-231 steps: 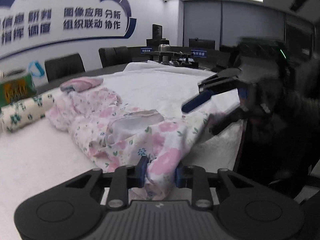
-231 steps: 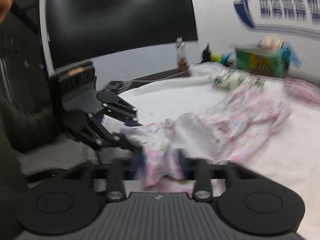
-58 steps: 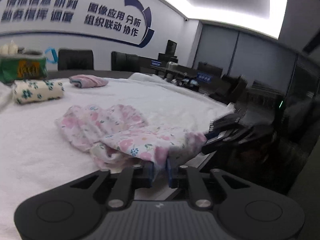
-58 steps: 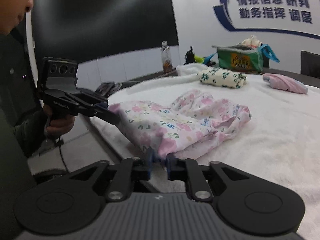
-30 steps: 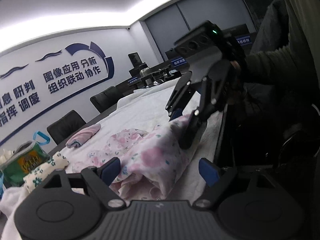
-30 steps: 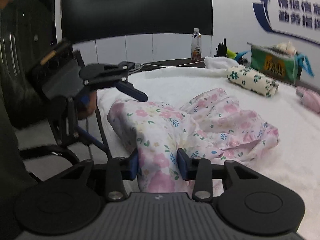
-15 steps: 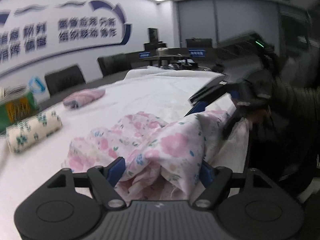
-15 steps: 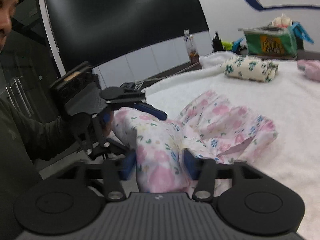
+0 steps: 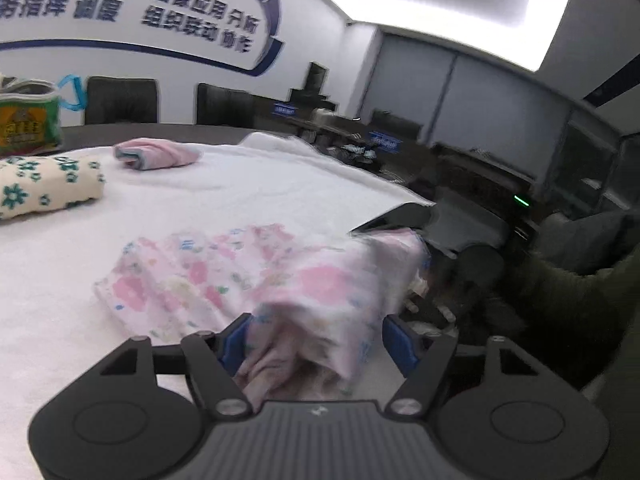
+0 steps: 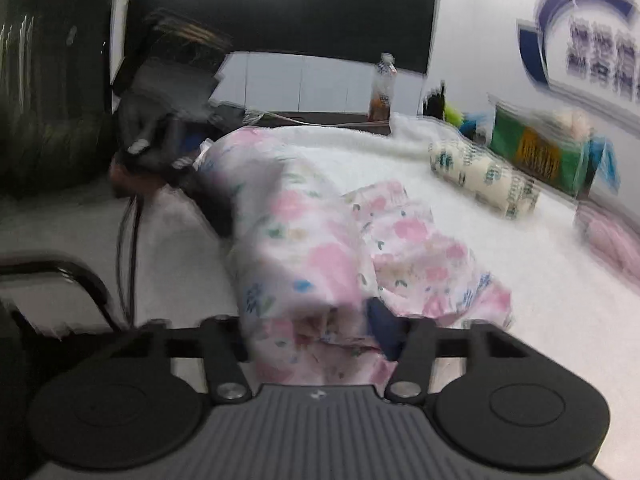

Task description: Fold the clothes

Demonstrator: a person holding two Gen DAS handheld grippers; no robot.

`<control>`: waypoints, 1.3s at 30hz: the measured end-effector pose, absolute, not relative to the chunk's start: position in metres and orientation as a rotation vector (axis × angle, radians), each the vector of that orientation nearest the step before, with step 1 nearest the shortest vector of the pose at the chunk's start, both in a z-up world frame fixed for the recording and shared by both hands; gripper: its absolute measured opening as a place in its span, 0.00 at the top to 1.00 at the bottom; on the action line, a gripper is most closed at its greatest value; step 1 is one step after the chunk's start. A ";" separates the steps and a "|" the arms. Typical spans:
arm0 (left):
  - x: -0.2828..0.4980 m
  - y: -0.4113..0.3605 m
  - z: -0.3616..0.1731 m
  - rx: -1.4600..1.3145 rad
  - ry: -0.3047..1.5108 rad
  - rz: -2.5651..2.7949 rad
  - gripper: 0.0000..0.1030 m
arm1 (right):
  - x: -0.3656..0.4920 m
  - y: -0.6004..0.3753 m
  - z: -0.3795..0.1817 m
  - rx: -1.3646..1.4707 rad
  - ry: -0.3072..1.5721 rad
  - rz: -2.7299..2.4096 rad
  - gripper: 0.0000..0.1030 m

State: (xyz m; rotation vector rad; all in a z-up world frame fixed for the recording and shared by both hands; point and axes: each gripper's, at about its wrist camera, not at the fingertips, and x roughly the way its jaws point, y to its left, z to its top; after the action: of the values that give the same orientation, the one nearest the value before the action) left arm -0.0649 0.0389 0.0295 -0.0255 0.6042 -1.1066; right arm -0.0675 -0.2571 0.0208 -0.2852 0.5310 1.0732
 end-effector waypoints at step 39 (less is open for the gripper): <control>-0.047 0.051 0.003 -0.521 0.743 -0.641 0.70 | -0.048 -0.288 0.000 0.518 0.726 0.617 0.66</control>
State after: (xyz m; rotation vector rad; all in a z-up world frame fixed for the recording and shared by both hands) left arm -0.0472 0.0511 0.0033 -0.5214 0.7427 -0.6405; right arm -0.0480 -0.2881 0.0002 0.5183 0.7258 0.6174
